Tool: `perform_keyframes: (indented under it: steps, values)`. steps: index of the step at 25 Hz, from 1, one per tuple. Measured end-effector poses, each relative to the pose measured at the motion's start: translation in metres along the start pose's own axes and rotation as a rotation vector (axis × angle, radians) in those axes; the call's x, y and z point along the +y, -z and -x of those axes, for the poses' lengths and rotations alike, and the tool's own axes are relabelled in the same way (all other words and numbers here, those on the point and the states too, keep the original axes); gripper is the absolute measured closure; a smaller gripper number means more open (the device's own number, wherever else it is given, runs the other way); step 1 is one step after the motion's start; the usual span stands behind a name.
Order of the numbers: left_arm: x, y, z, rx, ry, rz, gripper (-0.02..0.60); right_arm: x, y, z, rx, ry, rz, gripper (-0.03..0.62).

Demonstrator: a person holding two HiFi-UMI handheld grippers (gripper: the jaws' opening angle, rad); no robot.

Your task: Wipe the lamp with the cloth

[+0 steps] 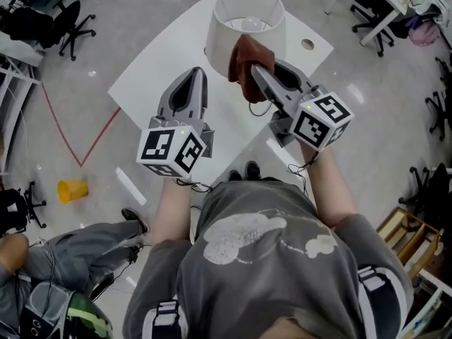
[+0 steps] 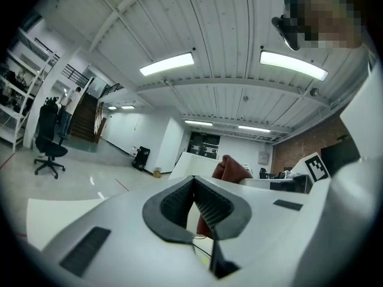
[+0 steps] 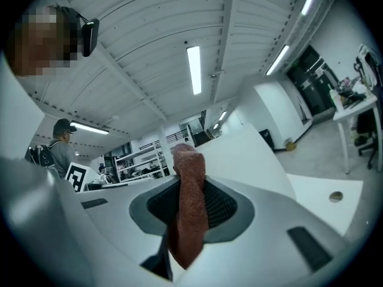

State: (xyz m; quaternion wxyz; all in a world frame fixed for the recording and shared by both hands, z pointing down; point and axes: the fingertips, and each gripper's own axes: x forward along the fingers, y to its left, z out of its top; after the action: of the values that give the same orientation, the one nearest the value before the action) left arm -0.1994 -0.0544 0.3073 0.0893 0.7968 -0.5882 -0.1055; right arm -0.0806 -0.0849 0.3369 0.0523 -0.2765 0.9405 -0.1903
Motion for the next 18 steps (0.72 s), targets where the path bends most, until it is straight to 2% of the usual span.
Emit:
perform_keyframes:
  steps: [4, 9, 13, 18]
  values:
    - [0.007, 0.022, 0.005, 0.047, 0.011, 0.088, 0.574, -0.008, 0.02, 0.012, 0.039, 0.055, -0.034, 0.508]
    - [-0.003, 0.041, 0.009, 0.061, 0.028, 0.104, 0.574, -0.029, 0.051, 0.03, 0.102, 0.116, -0.05, 0.508]
    - [-0.007, 0.064, 0.009, 0.094, -0.014, 0.109, 0.574, -0.046, 0.073, 0.041, 0.146, 0.101, -0.069, 0.508]
    - [-0.024, 0.08, 0.001, 0.09, -0.093, 0.083, 0.574, -0.068, 0.089, 0.053, 0.218, 0.02, -0.065, 0.508]
